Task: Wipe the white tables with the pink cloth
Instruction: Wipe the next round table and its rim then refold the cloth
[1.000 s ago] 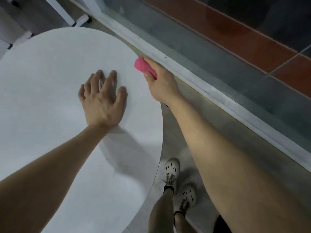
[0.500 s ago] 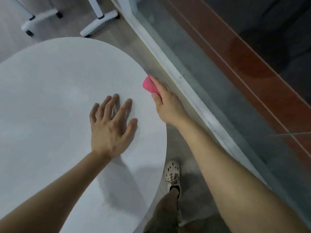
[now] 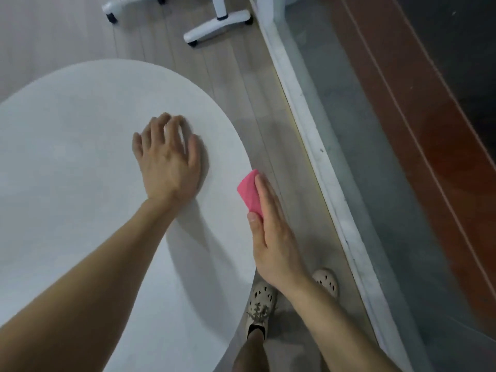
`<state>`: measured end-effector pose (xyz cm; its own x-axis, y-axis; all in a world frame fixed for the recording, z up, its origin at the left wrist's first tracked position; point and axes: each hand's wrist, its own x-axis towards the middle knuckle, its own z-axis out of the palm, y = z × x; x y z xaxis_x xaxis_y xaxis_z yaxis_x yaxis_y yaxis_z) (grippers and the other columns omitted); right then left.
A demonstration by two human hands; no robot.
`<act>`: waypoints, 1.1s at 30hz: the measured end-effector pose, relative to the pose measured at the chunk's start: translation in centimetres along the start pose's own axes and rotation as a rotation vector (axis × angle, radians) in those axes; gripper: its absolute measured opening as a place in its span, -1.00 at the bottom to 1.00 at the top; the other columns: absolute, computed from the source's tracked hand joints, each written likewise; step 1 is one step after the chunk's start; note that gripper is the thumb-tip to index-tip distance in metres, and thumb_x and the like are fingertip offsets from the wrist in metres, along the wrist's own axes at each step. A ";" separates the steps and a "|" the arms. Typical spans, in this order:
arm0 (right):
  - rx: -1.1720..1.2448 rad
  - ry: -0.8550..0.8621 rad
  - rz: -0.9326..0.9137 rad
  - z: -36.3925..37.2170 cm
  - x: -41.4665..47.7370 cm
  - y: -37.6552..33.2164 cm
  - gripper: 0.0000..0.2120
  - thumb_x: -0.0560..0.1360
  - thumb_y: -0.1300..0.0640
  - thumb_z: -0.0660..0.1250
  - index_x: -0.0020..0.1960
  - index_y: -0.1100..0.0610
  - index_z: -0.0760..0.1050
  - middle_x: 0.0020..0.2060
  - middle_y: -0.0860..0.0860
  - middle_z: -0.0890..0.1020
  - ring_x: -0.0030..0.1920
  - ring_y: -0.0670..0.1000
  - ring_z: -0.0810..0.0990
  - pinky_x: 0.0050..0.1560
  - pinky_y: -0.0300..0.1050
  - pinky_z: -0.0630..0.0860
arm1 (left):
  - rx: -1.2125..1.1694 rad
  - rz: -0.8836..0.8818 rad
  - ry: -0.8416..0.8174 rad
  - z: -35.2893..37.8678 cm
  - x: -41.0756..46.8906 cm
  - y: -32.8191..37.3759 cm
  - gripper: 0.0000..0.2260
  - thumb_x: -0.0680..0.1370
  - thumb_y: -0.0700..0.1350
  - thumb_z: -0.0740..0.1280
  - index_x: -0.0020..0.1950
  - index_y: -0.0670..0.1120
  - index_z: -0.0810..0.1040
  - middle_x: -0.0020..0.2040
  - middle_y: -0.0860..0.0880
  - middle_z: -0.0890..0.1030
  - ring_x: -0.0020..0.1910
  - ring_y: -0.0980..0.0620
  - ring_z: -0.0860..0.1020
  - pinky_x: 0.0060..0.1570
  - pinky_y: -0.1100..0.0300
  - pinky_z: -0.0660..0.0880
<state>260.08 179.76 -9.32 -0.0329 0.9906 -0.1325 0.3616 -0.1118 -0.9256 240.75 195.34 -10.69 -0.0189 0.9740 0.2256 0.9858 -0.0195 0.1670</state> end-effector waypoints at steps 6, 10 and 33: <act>-0.107 -0.220 -0.084 -2.3 18.4 -1.2 -0.47 0.80 0.18 0.09 0.75 0.11 0.09 0.72 0.03 0.18 0.69 0.02 0.19 0.66 -0.18 0.11 | 0.032 -0.013 0.007 0.8 0.9 0.5 -0.61 0.68 0.14 0.21 0.46 0.03 0.47 0.52 0.00 0.48 0.54 -0.13 0.40 0.55 -0.23 0.26; -0.168 -0.275 -0.115 -1.1 22.6 -3.0 -0.48 0.80 0.15 0.09 0.74 0.07 0.13 0.71 0.01 0.23 0.66 0.06 0.27 0.64 -0.06 0.23 | 0.029 -0.025 0.008 0.4 0.4 0.3 -0.62 0.69 0.13 0.24 0.47 0.03 0.47 0.54 0.01 0.47 0.55 -0.12 0.40 0.57 -0.22 0.25; -0.214 -0.347 -0.122 -1.1 25.5 -4.7 -0.52 0.80 0.11 0.15 0.71 -0.05 0.26 0.60 -0.14 0.42 0.50 -0.25 0.37 0.40 -0.53 0.24 | 0.068 -0.367 0.076 -1.2 11.2 -6.9 -0.59 0.75 0.13 0.16 0.47 -0.06 0.55 0.48 -0.09 0.53 0.50 -0.19 0.43 0.58 -0.21 0.21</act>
<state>258.59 205.65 -8.00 -0.3857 0.9065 -0.1718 0.5193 0.0594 -0.8525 233.58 206.06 -8.12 -0.3829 0.8937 0.2339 0.9198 0.3452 0.1868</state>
